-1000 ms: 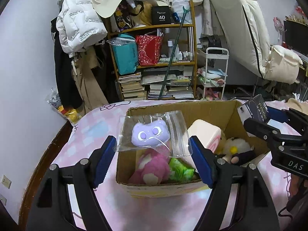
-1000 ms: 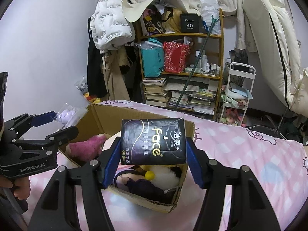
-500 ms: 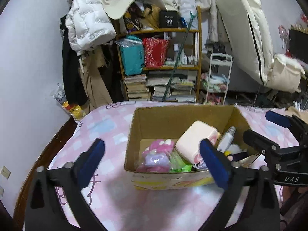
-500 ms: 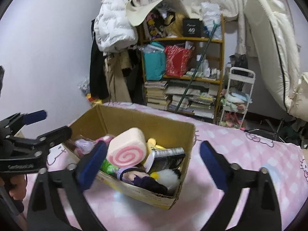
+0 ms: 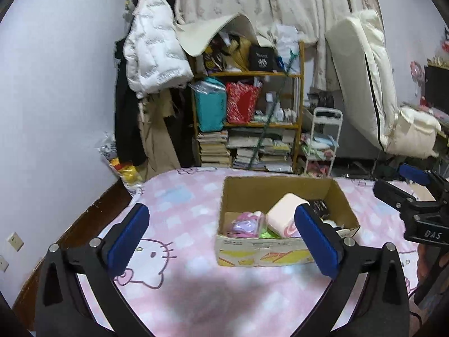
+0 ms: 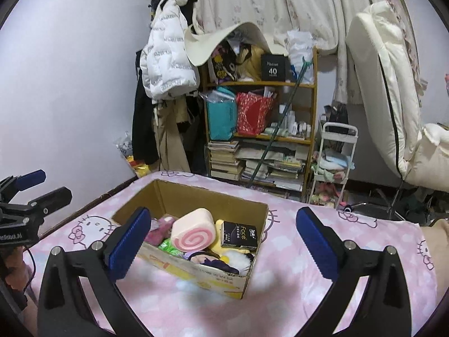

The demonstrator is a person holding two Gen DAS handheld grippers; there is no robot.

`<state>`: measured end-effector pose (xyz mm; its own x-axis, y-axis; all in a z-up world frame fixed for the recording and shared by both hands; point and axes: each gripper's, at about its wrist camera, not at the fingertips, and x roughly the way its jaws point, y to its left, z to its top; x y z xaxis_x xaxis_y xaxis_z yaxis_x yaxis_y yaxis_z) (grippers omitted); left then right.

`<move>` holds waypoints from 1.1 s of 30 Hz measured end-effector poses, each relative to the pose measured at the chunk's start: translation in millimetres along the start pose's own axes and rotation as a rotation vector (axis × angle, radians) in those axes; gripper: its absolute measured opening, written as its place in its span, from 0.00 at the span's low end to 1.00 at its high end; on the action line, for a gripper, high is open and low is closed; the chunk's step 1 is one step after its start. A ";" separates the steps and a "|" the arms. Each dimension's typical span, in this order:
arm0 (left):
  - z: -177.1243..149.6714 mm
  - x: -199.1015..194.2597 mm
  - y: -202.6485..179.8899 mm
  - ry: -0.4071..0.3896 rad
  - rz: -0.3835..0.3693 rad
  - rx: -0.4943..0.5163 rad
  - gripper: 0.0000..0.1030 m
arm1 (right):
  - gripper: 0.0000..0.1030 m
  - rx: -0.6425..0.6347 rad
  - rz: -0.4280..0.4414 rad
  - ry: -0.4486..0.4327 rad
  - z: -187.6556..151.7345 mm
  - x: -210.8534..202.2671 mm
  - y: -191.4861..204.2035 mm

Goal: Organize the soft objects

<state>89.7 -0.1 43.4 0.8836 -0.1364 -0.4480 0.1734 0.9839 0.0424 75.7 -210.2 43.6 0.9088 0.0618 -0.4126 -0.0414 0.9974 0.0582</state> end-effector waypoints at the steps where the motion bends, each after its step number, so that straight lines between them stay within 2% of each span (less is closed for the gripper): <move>1: -0.1 -9.1 2.9 -0.015 0.010 -0.010 0.99 | 1.00 0.000 -0.001 -0.009 0.6 -7.6 1.2; 8: -9.3 -59.2 12.8 -0.118 0.056 -0.035 0.99 | 1.00 -0.013 -0.008 -0.087 -3.9 -55.0 6.0; 15: -26.1 -86.9 14.1 -0.147 0.071 -0.033 0.99 | 1.00 0.014 0.009 -0.170 -16.6 -93.2 2.6; 24: -44.3 -88.9 2.4 -0.181 0.097 0.027 0.99 | 1.00 0.007 -0.028 -0.180 -33.2 -94.0 1.8; 27: -48.2 -84.7 -1.3 -0.176 0.109 0.058 0.99 | 1.00 0.012 -0.027 -0.177 -38.1 -88.8 -1.2; 33: -55.2 -72.2 -0.3 -0.146 0.104 0.053 0.99 | 1.00 0.028 -0.012 -0.145 -45.7 -76.2 -5.1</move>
<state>1.9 15.8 26.4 0.9511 -0.0536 -0.3041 0.0974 0.9866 0.1307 -12.3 -218.3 33.2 0.9597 0.0416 -0.2779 -0.0199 0.9966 0.0804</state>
